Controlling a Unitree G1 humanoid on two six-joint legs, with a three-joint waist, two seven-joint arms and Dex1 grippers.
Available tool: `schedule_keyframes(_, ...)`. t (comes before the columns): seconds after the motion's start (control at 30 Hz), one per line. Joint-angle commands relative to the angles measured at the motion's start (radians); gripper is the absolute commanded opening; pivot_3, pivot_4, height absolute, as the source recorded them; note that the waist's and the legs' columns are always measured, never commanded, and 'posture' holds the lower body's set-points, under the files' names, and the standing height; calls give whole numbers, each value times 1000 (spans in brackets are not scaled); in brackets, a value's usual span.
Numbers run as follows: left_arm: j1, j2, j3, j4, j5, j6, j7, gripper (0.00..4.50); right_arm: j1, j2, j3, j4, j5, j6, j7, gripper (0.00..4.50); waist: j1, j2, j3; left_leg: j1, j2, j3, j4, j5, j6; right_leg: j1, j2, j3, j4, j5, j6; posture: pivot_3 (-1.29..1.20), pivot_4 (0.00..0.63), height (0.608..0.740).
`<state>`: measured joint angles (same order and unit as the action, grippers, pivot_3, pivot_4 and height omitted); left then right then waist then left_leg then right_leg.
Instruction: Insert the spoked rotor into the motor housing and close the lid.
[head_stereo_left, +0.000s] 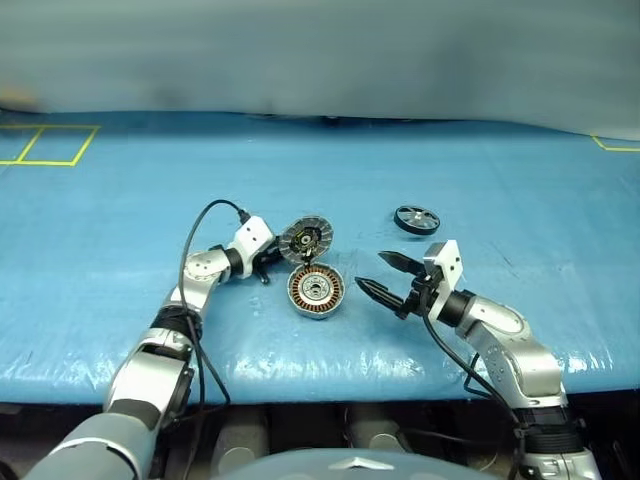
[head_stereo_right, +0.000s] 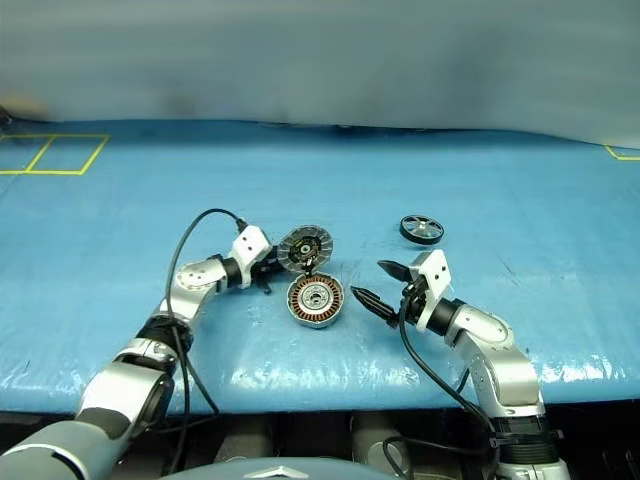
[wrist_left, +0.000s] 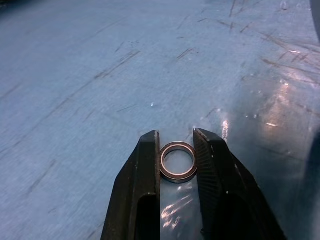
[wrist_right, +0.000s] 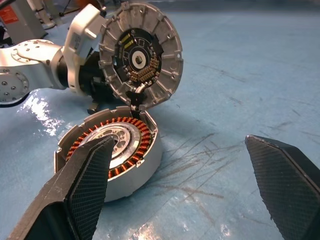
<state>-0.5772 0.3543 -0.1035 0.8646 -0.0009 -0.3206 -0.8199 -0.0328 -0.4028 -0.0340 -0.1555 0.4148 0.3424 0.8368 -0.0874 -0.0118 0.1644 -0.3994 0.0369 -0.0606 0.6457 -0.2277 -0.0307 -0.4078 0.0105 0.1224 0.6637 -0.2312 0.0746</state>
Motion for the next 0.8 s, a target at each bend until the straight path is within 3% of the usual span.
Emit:
schedule_keyframes(0.03, 97, 69, 34, -133, -56, 38, -84, 635, -2, -16, 14, 2, -18, -45, 16, 4434, 1, 0, 0, 0, 0, 0, 0, 0, 0, 0, 0, 0, 0, 0, 0, 0, 150, 740)
schedule_keyframes(0.27, 317, 213, 67, -598, -222, 294, -239, 635, -12, -32, 45, 26, -1, -56, 69, 4434, 12, 0, 1, -3, 0, 0, -1, 0, 0, -2, -1, 0, -1, -1, -2, 0, 150, 740)
schedule_keyframes(0.43, 380, 261, 38, -849, -289, 464, -281, 635, -22, -51, 70, 43, -2, -32, 99, 4434, 26, -1, 2, -4, 0, 0, 1, 0, 0, -2, -2, -1, -1, -4, -7, 0, 150, 740)
schedule_keyframes(0.6, 362, 256, -12, -956, -306, 517, -309, 635, -28, -57, 81, 53, -10, -49, 110, 4434, 23, -1, 2, -4, 0, 1, 1, 0, 0, -3, -2, 0, -2, -4, -7, 0, 150, 740)
schedule_keyframes(0.8, 323, 223, -83, -936, -288, 508, -331, 635, -13, -65, 75, 52, -13, -62, 104, 4434, 21, -1, 2, -4, 0, 1, 1, 0, 0, -3, -1, 0, -2, -4, -7, 0, 150, 740)
